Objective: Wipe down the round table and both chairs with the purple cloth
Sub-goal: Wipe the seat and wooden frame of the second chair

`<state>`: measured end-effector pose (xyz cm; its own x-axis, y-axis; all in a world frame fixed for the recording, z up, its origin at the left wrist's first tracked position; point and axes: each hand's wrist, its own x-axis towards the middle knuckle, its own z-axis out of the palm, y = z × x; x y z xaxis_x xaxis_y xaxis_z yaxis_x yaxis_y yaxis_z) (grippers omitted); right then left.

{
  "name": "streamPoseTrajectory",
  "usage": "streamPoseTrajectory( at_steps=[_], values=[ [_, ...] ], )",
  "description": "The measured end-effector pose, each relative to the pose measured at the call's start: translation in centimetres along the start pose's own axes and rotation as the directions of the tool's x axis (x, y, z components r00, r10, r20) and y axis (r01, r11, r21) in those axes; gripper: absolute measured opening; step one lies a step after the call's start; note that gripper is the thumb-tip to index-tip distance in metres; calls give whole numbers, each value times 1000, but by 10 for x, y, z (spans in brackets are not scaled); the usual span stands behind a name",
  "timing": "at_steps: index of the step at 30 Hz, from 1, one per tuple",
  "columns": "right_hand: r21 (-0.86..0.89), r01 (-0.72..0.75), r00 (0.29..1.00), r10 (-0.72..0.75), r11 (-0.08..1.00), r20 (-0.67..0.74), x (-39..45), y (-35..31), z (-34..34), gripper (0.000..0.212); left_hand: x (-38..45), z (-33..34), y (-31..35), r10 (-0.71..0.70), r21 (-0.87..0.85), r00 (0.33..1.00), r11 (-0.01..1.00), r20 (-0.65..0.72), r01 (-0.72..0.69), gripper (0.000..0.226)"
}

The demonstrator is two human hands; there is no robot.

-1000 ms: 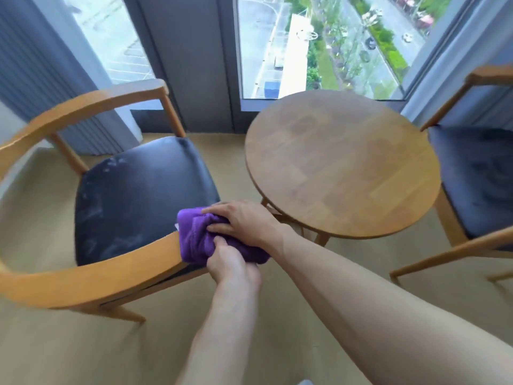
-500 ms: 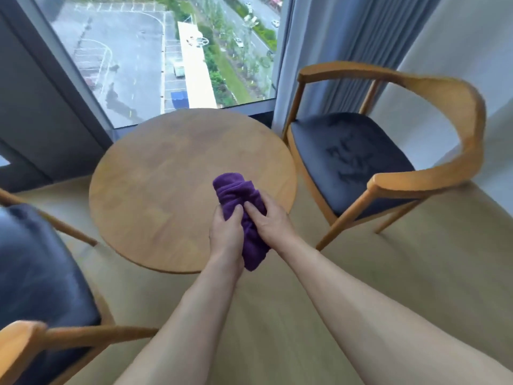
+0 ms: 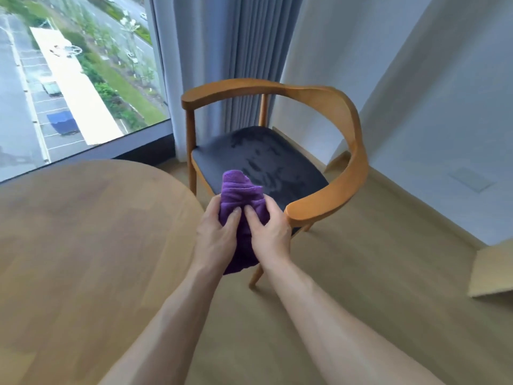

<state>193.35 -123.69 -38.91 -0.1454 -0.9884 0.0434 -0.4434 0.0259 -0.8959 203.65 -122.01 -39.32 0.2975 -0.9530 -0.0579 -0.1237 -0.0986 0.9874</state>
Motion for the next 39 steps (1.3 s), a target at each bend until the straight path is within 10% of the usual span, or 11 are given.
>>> streamPoseTrajectory(
  at_steps=[20,23,30,39],
  values=[
    [20,-279,958,277,960,79,242,50,-29,20,218,110,-18,-228,-65,968,970,109,236,15],
    [-179,-307,924,338,935,179,307,87,-25,26,276,124,-53,-183,217,981,957,-66,193,34],
    [-674,-53,821,416,737,391,375,184,13,52,312,200,-152,-134,845,989,521,-60,122,58],
    [-727,276,883,133,629,450,392,221,60,67,329,183,-188,102,955,976,208,193,-211,61]
  ],
)
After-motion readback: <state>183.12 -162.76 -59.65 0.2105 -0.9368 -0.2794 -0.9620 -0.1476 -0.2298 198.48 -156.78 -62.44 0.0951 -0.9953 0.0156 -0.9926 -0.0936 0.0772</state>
